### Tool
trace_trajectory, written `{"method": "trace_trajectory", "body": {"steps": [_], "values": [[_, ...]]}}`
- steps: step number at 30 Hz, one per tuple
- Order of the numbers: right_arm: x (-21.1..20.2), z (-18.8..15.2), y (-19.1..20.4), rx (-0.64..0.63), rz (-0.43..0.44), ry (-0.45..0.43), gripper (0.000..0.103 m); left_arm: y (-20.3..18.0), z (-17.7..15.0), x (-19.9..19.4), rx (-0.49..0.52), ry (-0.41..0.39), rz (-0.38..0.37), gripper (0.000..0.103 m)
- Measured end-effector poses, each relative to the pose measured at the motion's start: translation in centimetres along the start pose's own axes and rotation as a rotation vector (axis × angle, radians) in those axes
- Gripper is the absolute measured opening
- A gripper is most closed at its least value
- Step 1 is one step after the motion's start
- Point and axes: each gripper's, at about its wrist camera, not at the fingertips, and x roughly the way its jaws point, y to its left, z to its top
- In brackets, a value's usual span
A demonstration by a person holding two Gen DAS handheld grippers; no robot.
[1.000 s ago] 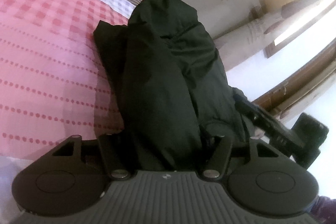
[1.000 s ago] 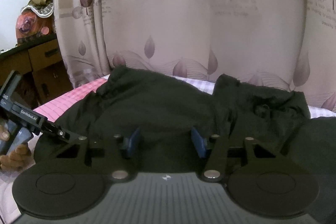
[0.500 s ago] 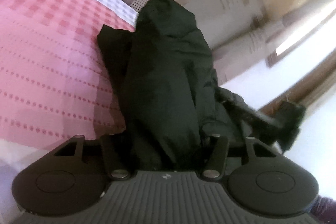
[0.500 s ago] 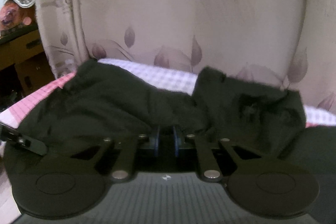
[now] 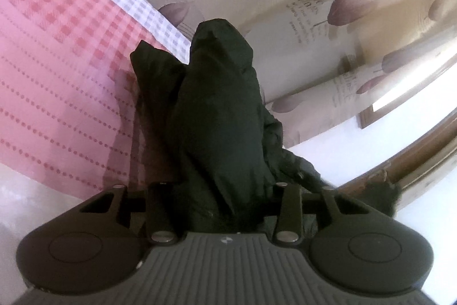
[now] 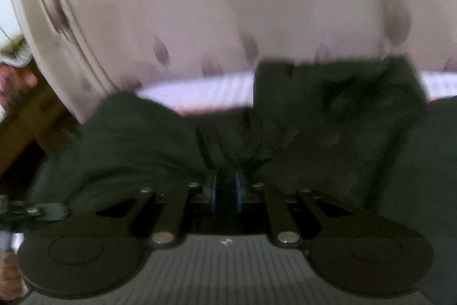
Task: Fold large clothes
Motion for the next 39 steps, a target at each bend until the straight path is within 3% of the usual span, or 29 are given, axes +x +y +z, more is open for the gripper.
{"method": "trace_trajectory", "body": {"steps": [3,5,11,18,26,32,39], "values": [[-3.8,-1.6,0.4,-0.153,-0.117,-0.053,0.012,-1.3,-0.1,-0.4,-0.005,-0.019,-0.007,0.041],[-4.9,-2.8,-0.1,-0.223,-0.156,-0.043,0.012,-2.6,-0.2,-0.6,-0.002,-0.033,-0.007,0.041],[-4.7,-5.5,-2.6,-0.21,-0.159,-0.006,0.011,-8.0,-0.9,-1.1,0.043,-0.053,-0.01,0.037],[-3.7,-6.5,-6.6,0.032,-0.036,-0.009,0.01,-15.9,-2.3,1.2,0.121,-0.023,-0.066,0.036],[-4.0,-7.6,-9.8,0.253,0.124,-0.032,0.01,-23.5,-5.2,9.5,0.175,0.075,-0.145,0.036],[-4.5,-8.4,-11.6,0.336,0.21,-0.048,0.01,-25.8,-7.6,16.1,0.171,0.118,-0.18,0.036],[-6.7,-9.4,-14.3,0.452,0.301,-0.049,0.01,-27.2,-9.6,19.0,0.233,0.103,-0.241,0.036]]}}
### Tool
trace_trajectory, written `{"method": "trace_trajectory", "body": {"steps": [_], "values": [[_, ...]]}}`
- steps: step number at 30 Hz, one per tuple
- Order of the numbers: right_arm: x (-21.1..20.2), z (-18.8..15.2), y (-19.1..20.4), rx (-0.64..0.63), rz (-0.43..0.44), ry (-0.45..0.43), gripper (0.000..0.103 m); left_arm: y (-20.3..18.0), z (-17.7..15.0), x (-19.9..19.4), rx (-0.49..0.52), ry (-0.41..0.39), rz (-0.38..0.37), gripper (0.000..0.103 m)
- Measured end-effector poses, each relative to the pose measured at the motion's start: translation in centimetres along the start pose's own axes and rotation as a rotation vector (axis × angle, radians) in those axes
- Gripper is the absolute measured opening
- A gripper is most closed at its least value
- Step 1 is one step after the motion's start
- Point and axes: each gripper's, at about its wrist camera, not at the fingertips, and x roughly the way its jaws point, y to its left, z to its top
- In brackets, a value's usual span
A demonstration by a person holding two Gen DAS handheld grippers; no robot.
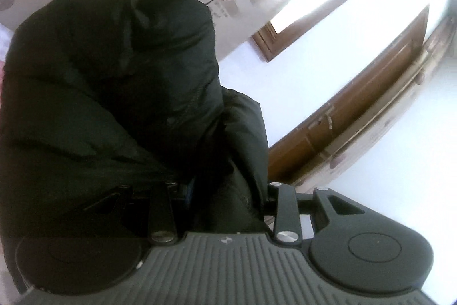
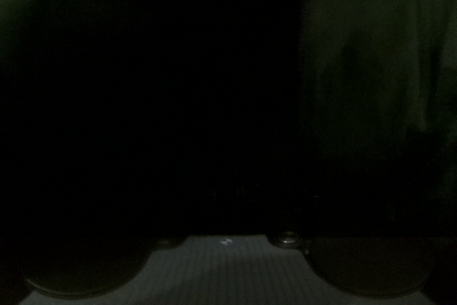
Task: Fold large clothes
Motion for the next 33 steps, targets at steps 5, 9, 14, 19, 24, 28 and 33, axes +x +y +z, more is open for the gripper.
{"method": "trace_trajectory", "body": {"steps": [5,9,14,19,24,28,33], "values": [[-5.4,-0.8,-0.9,0.002,0.021,-0.022,0.011,0.4,-0.8,1.5,-0.031,0.015,-0.011,0.036],[-5.8,-2.0,-1.6,-0.013,0.045,-0.015,0.011,0.2,-1.4,4.1,-0.077,0.021,-0.027,0.036],[-5.1,-3.0,-2.9,0.073,0.103,-0.021,0.011,-0.8,-2.7,7.3,-0.047,0.055,-0.034,0.036],[-5.4,-2.8,-3.9,0.122,0.14,-0.009,0.01,-1.3,-3.1,9.3,0.049,0.079,-0.037,0.038],[-8.6,-3.3,-4.3,0.158,0.113,-0.007,0.01,0.6,-3.5,9.8,0.027,0.089,-0.035,0.043],[-14.4,-4.7,-5.7,0.188,0.108,-0.081,0.024,0.5,-4.6,10.6,0.1,0.083,-0.064,0.059],[-21.1,-4.4,-7.5,0.224,0.026,-0.256,0.06,-1.2,-6.7,11.9,0.258,0.07,-0.076,0.086]]}}
